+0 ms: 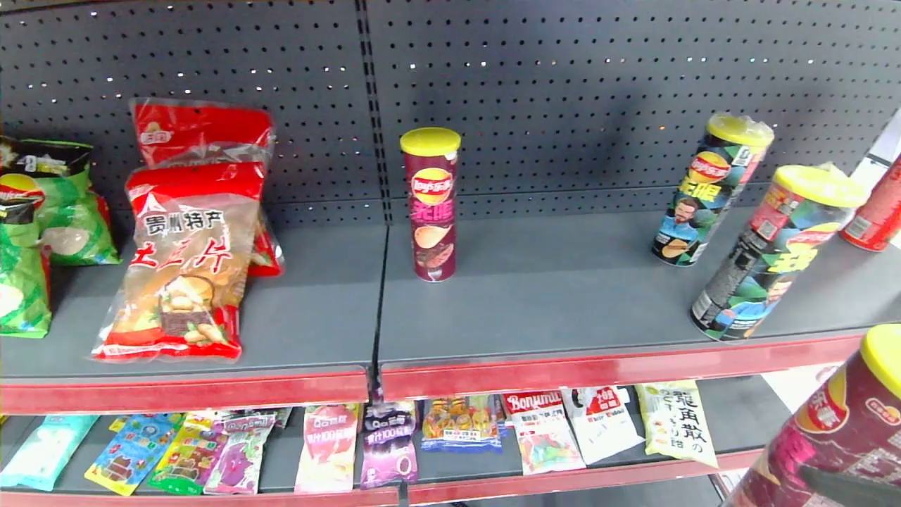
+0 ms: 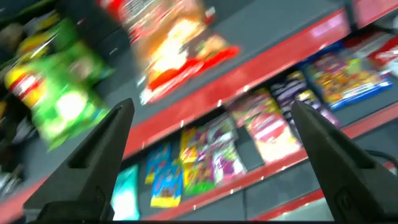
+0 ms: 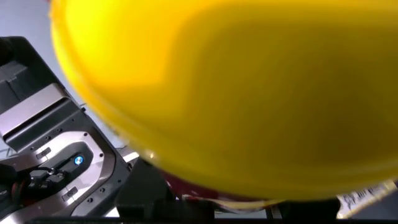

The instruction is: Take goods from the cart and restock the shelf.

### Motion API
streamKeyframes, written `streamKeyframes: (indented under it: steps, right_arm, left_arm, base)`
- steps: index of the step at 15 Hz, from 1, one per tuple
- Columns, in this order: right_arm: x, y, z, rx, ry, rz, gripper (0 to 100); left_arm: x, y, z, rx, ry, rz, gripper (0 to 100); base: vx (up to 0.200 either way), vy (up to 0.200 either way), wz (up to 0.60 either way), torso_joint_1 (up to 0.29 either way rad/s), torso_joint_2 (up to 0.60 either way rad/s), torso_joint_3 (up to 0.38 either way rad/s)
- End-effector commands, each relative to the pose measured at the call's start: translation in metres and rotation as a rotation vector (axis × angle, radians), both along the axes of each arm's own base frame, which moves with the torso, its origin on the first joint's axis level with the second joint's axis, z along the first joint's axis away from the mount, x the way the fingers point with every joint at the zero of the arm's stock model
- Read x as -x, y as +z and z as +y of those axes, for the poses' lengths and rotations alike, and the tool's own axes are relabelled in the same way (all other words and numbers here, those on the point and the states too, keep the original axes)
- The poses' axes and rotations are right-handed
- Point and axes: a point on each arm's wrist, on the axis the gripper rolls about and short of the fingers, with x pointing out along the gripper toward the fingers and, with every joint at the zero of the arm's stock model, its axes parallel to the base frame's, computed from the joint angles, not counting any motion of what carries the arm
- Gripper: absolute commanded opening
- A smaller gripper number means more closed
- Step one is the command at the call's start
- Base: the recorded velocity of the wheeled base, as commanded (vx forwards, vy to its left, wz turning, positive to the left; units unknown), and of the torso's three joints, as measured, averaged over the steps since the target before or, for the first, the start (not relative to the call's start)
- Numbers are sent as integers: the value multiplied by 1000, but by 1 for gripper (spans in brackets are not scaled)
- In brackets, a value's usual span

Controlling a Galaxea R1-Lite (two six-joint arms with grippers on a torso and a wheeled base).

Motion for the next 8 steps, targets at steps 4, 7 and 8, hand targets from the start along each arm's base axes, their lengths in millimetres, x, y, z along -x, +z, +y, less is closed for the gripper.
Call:
streamKeyframes:
  steps: [4, 7, 8]
  right_arm:
    - [-4, -1, 3, -16, 4, -25, 0]
    - [-6, -10, 4, -35, 7, -56, 0]
    - [-6, -10, 3, -39, 3, -62, 0]
  left_arm:
    - [2, 0, 0, 2, 0, -10, 100]
    - [4, -3, 0, 2, 1, -20, 100]
    - [4, -5, 0, 2, 0, -14, 100]
  base:
    - [0, 0, 0, 0, 0, 0]
    - [0, 0, 0, 0, 0, 0]
    - [0, 200, 0, 2, 2, 2]
